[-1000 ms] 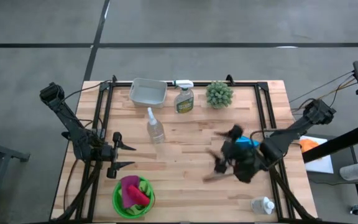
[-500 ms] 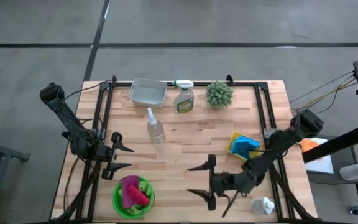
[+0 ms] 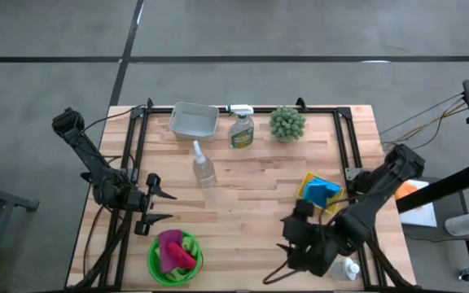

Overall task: Pick & Place Kitchen Items
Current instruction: Move the white cleaner bottle in the middle of the table

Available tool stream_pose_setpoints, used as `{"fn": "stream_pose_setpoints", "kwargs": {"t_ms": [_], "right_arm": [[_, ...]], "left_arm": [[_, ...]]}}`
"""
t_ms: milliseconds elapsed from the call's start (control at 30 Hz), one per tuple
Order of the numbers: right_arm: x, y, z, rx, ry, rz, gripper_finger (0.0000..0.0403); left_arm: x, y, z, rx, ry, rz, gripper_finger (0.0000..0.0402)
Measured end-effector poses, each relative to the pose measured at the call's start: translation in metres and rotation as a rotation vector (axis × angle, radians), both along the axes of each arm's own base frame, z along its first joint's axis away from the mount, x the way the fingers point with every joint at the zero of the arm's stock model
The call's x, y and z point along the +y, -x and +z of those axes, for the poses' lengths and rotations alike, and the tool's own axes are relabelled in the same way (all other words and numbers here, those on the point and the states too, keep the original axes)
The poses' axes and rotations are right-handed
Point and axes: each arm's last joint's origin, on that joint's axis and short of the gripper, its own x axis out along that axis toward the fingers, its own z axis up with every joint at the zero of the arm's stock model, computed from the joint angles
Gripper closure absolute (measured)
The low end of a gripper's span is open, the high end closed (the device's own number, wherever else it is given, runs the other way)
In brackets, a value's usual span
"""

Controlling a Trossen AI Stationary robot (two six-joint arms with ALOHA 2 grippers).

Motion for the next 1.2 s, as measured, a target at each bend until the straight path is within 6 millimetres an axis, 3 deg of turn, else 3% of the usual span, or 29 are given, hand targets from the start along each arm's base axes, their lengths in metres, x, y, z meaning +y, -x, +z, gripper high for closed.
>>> {"fn": "stream_pose_setpoints", "kwargs": {"t_ms": [267, 500, 667, 833, 1200], "right_arm": [[0.020, 0.024, 0.030, 0.307, -0.178, -0.245, 0.0069], [0.058, 0.048, 0.027, 0.413, -0.311, -0.442, 0.0069], [0.082, 0.076, 0.019, 0.479, -0.366, -0.556, 0.0069], [0.090, 0.095, 0.021, 0.478, -0.386, -0.593, 0.0069], [0.091, 0.100, 0.017, 0.682, -0.401, -0.601, 0.0069]], "left_arm": [[0.000, 0.000, -0.001, 0.007, 0.013, 0.000, 0.0148], [0.000, 0.000, -0.002, 0.023, 0.021, -0.001, 0.0148], [0.000, 0.000, -0.004, 0.031, 0.011, -0.001, 0.0148], [0.000, 0.000, -0.004, 0.028, -0.011, 0.000, 0.0148], [0.000, 0.000, -0.004, 0.029, -0.011, 0.008, 0.0148]]}}
